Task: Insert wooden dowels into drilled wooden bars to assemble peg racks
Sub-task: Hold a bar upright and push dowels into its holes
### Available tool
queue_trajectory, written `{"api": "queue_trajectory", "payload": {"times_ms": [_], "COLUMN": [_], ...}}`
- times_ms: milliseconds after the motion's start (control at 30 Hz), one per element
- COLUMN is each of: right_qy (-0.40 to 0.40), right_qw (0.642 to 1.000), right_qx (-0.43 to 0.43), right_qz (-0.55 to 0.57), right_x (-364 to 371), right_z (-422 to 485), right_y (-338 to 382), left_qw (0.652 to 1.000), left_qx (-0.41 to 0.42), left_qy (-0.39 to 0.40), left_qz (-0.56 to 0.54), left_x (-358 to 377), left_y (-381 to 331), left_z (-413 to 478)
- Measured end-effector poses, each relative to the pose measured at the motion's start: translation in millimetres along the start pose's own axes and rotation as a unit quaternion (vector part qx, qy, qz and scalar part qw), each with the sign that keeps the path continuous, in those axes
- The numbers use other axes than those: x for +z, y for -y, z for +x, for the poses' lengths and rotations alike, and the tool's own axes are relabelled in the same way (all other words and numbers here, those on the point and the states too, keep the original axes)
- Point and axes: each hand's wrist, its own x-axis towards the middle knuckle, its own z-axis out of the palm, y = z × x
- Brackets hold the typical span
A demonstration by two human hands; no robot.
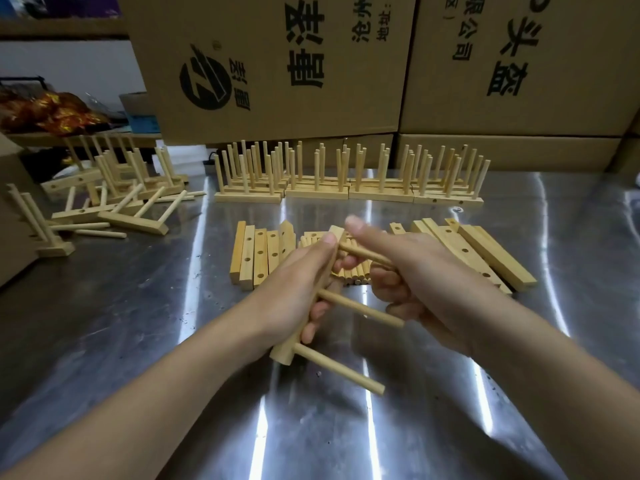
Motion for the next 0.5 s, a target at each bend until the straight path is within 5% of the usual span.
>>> {"api": "queue_trajectory", "payload": {"times_ms": [167,333,500], "right_qy": [-0.070,-0.062,0.080], "right_qw": [0.993,0.995,0.957], "right_qx": [0.027,-0.052,-0.161], "right_qz": [0.093,-0.050,-0.225], "right_x": [-21.6,-3.4,31.0], "right_z": [6.3,0.8,-20.0], "right_y": [-2.1,-11.1,-15.2], "left_qw": [0.990,0.959,0.922], "left_qx": [-0.003,-0.023,-0.026], "left_qy": [-0.058,-0.072,-0.085], "left_qz": [-0.130,-0.272,-0.378], "left_x": [-3.8,-8.4,-10.7], "left_y": [-2.4,-5.8,-1.9], "left_z": [1.1,4.6,9.3]}}
